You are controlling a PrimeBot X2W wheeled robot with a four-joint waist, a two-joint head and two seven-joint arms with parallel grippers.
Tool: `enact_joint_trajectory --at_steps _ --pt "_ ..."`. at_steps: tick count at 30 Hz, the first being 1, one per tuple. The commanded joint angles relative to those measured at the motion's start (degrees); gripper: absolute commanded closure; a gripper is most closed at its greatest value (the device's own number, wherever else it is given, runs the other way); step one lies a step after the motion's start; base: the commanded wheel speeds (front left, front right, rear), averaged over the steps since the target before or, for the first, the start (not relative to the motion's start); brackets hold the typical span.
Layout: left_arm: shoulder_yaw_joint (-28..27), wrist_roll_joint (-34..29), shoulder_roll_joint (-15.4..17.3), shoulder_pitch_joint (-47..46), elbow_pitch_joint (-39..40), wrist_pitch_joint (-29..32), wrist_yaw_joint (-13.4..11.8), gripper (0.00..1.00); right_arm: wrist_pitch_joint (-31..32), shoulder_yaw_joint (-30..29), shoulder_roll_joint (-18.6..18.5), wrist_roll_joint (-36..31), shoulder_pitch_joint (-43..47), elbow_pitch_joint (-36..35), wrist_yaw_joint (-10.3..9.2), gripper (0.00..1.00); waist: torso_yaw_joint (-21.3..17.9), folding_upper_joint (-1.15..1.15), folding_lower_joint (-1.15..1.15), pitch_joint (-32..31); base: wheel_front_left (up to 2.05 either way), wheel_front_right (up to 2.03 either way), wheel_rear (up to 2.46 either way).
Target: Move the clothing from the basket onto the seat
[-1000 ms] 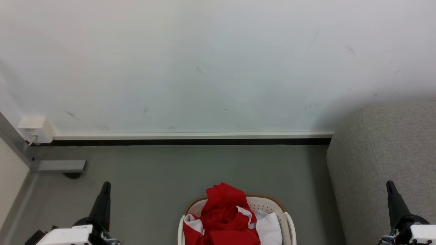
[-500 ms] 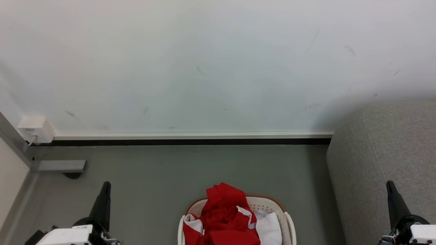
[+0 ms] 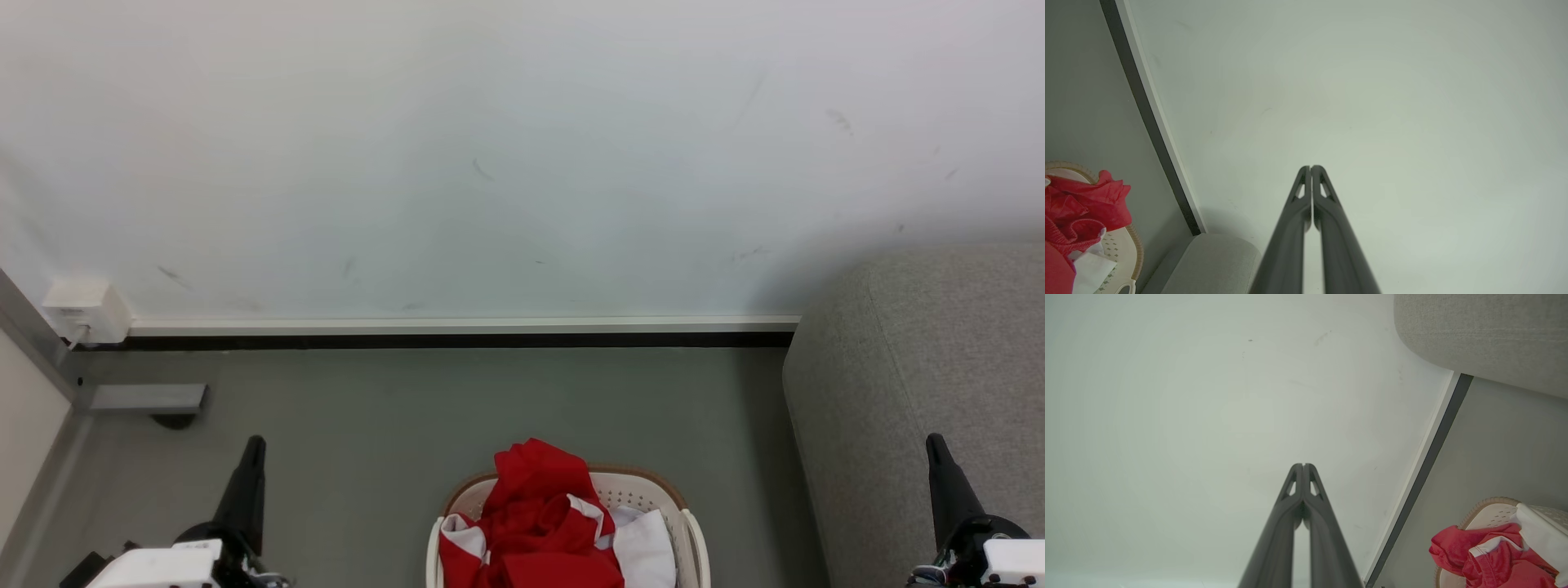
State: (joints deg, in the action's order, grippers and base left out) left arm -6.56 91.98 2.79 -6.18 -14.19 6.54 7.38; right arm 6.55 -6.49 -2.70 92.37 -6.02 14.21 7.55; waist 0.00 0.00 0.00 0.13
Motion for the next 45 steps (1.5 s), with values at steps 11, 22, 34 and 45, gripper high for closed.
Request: enact_joint_trajectory --at_steps 11,22,34,45 --pt "0.0 0.8 0.2 -0.5 0.2 0.2 0.3 1.00 0.1 -0.2 -0.4 0.0 -0.8 -0.3 -0.14 1.00 0.0 0.00 0.00 0.0 0.00 0.00 0.00" --pt "0.0 0.8 0.2 -0.5 0.2 0.2 0.3 1.00 0.1 -0.2 -0.4 0.0 -0.8 -0.3 -0.14 1.00 0.0 0.00 0.00 0.0 0.00 0.00 0.00" --pt "0.0 0.8 0.2 -0.5 0.2 0.2 0.3 1.00 0.1 -0.2 -0.4 0.0 -0.8 -0.3 -0.14 1.00 0.0 0.00 0.00 0.0 0.00 0.00 0.00" --pt "1.2 -0.4 -0.2 0.6 -0.8 -1.6 -0.1 0.00 -1.5 1.2 0.3 -1.1 0.8 0.5 0.00 0.00 0.0 0.00 0.00 0.0 0.00 0.00 0.00"
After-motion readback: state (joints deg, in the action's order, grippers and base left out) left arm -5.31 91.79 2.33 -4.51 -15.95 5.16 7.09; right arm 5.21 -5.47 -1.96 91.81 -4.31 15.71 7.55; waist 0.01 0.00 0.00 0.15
